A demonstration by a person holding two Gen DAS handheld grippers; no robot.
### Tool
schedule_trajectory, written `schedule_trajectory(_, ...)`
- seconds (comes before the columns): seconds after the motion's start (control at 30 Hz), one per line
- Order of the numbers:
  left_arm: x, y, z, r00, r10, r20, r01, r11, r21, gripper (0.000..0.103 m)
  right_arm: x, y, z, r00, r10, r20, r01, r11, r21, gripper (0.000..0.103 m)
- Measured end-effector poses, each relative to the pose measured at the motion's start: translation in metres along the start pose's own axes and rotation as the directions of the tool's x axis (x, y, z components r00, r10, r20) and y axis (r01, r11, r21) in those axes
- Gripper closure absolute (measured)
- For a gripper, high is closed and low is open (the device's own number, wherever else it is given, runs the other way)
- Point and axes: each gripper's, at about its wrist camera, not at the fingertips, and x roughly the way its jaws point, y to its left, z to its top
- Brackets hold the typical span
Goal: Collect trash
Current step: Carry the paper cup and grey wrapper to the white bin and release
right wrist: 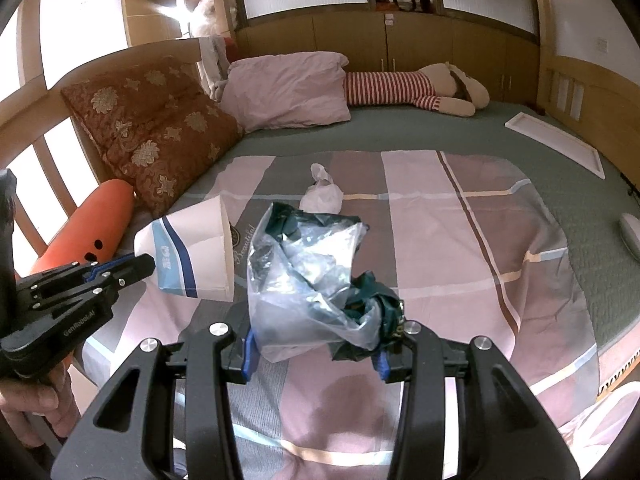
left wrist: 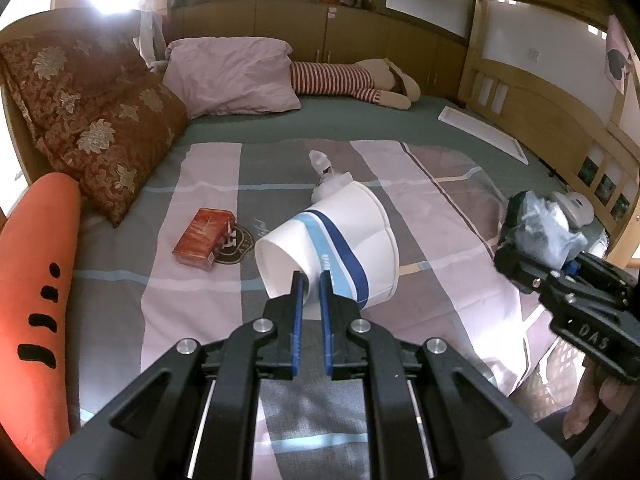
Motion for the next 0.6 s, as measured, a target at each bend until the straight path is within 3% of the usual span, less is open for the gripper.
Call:
schedule_trajectory(0.17,-0.003,-0.008,-0.004,0.997,-0.071,0.014,0.071,0.997,0.024,0.094,-0.054,-0.043,-0.009,0.993,-0.001,0.115,-0.016,0.99,0.143,0.06)
schedule_trajectory(0.33,-0.012,-0.039,-0.007,0.982,-0.19,0.015,0.188,0.976,0.107,0.094,-0.151,-0.121,-0.062,0.967,-0.198,0.159,0.154,0.955,0.253,0.059)
schedule_trajectory(0.47,-0.029,-0.088,-0.006,0.942,-0.334,-0.01,0.329,0.922,0.206,0.094,-0.196,-0.183,-0.111,0.954,-0.296,0.048,0.263,0.903,0.339,0.056)
schedule_trajectory(0.5,-0.036,-0.107,-0.006,0.921,-0.39,-0.026,0.385,0.894,0.228,0.094,-0.201,-0.194,-0.121,0.952,-0.304,0.022,0.277,0.892,0.358,0.053)
schedule_trajectory(0.53,-0.041,-0.122,-0.006,0.903,-0.427,-0.038,0.423,0.872,0.245,0.094,-0.206,-0.21,-0.138,0.941,-0.336,-0.033,0.323,0.868,0.378,0.046)
schedule_trajectory(0.6,-0.053,-0.167,-0.007,0.859,-0.505,-0.085,0.506,0.813,0.288,0.094,-0.216,-0.227,-0.151,0.92,-0.382,-0.086,0.383,0.829,0.409,0.043)
